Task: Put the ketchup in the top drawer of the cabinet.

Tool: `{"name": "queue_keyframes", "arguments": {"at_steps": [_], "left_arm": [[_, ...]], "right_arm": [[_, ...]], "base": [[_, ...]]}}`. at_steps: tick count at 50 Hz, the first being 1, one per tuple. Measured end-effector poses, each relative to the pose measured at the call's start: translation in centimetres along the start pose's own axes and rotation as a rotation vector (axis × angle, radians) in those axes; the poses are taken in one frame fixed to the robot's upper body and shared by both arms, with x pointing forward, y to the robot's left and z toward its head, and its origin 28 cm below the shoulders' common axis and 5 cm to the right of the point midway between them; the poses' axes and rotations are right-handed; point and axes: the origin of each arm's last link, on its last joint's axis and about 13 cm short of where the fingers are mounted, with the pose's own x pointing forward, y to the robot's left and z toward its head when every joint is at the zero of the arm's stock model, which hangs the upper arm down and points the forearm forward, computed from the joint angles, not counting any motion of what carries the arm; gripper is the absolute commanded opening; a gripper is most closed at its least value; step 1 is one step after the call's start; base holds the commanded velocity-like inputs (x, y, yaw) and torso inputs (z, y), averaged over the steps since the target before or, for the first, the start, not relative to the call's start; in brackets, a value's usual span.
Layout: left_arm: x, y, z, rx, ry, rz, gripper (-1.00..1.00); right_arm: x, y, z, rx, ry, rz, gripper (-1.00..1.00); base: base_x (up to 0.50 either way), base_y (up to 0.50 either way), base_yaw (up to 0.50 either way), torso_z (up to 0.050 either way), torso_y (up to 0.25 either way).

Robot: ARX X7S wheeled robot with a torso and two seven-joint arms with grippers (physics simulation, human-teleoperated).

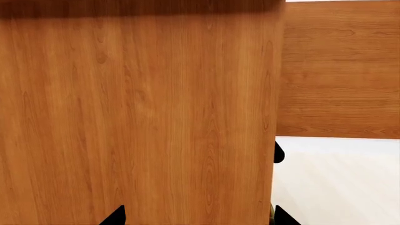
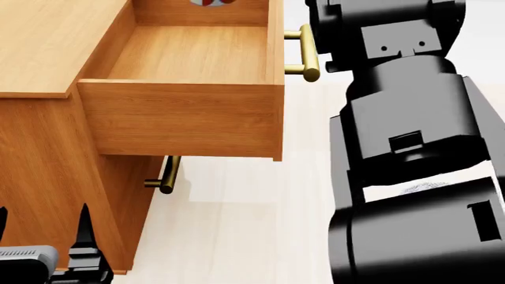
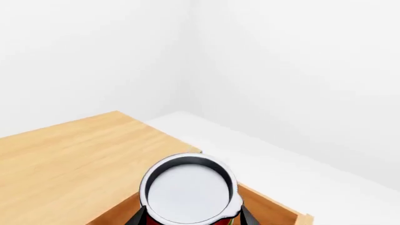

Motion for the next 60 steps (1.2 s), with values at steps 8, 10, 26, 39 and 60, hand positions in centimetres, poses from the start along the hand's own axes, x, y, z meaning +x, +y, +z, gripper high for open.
{"name": "queue_keyframes", "arguments": {"at_steps": [8, 10, 26, 39, 60], "left_arm": [[0.0, 0.0, 0.0, 0.0, 0.0, -0.001, 1.0], [0.0, 0.0, 0.0, 0.001, 0.001, -0.001, 1.0], [0.0, 0.0, 0.1, 0.0, 0.001, -0.001, 1.0], [0.0, -0.1, 0.0, -0.001, 0.002, -0.001, 1.0], [0.0, 0.0, -0.1, -0.002, 0.003, 0.001, 1.0]], "right_arm": [[0.2, 0.4, 0.0, 0.002, 0.002, 0.004, -1.0], [0.3, 0.4, -0.1, 0.003, 0.002, 0.006, -1.0], [0.7, 1.0, -0.9, 0.009, 0.029, 0.021, -1.0], [0.8, 1.1, -1.5, 0.001, 0.068, 0.024, -1.0], [1.0, 1.1, -2.8, -0.005, 0.101, 0.031, -1.0]], "base": [[0.0, 0.0, 0.0, 0.0, 0.0], [0.0, 0.0, 0.0, 0.0, 0.0], [0.0, 0.0, 0.0, 0.0, 0.001], [0.0, 0.0, 0.0, 0.0, 0.0], [0.0, 0.0, 0.0, 0.0, 0.0]]}}
